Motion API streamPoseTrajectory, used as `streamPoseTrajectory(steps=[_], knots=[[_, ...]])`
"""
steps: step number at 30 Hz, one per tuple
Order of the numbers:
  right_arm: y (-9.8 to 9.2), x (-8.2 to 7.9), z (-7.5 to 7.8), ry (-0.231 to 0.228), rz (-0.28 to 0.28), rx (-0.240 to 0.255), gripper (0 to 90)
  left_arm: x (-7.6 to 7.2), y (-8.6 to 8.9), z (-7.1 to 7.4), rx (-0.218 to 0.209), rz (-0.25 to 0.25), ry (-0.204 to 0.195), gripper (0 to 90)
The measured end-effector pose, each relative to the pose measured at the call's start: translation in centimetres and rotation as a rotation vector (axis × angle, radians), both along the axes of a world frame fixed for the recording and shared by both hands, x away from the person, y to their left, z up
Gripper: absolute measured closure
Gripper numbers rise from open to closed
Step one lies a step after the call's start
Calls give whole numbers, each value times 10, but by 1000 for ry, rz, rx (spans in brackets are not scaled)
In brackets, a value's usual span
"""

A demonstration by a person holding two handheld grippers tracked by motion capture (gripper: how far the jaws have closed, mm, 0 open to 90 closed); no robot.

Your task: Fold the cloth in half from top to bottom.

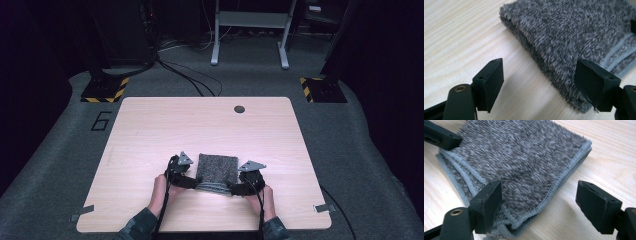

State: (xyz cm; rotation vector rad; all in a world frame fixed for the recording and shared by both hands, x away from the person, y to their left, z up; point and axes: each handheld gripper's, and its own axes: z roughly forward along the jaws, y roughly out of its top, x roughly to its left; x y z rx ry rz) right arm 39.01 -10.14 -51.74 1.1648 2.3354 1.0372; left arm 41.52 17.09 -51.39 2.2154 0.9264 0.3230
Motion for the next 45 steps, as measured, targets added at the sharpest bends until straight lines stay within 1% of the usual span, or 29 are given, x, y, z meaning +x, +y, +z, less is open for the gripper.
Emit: streamPoseTrajectory(steps=[2,3,4,6,7,8,9,12,13,16,17,19,20,21,22,24,26,28,29,30,32,33,36,37,38,39,42,44,45], knots=[[0,0,-1,6,0,-9,200,-3,1,-2,14,-4,-2,221],[0,2,-2,6,8,-19,188,-4,1,-3,9,5,-16,218],[2,2,-3,15,2,-23,179,-4,1,-2,25,-4,-16,215],[2,3,-4,20,2,-25,151,-7,1,-4,28,8,-32,204],[1,5,-4,18,9,-31,142,-8,0,-4,42,20,-41,192],[1,5,-4,18,9,-31,142,-8,0,-4,42,20,-41,180],[0,8,-5,23,22,-37,115,-9,0,-5,31,30,-54,165],[1,12,-7,34,11,-34,63,-8,1,-6,37,32,-55,148],[1,13,-7,50,2,-35,40,-8,2,-7,37,33,-57,141],[1,18,-8,46,1,-42,8,-7,2,-8,34,49,-61,115],[1,19,-9,42,2,-42,4,-7,3,-8,35,46,-53,109],[2,20,-8,52,-4,-44,0,-7,2,-9,18,62,-57,106],[2,22,-9,48,-2,-45,0,-7,3,-9,22,59,-54,106],[2,23,-9,45,-2,-46,0,-8,3,-10,19,64,-63,106],[2,24,-9,43,-6,-46,0,-8,3,-10,20,65,-62,106],[3,28,-8,48,0,-58,0,-7,4,-10,28,66,-54,96],[4,31,-7,48,-2,-65,0,-6,4,-10,24,71,-59,80],[5,35,-6,49,0,-74,0,-4,4,-10,22,72,-42,70],[6,36,-6,56,-8,-74,0,-3,5,-11,25,71,-52,65],[6,38,-6,43,5,-80,0,-1,5,-11,24,72,-48,61],[6,39,-6,42,4,-78,0,0,6,-10,24,72,-41,60],[7,41,-7,51,2,-71,0,4,7,-9,37,70,-35,59],[7,45,-7,56,3,-65,0,8,8,-9,35,79,-39,59],[8,46,-7,65,-1,-61,0,10,9,-8,43,73,-36,59],[9,48,-6,64,0,-66,0,11,9,-8,44,79,-30,60],[10,50,-6,62,1,-70,0,13,9,-9,37,90,-35,60],[13,54,-5,68,0,-76,0,20,11,-8,44,102,-39,60],[14,57,-5,75,-7,-73,0,22,13,-8,52,104,-39,59],[15,58,-6,67,-2,-73,0,24,14,-9,43,111,-30,60]])
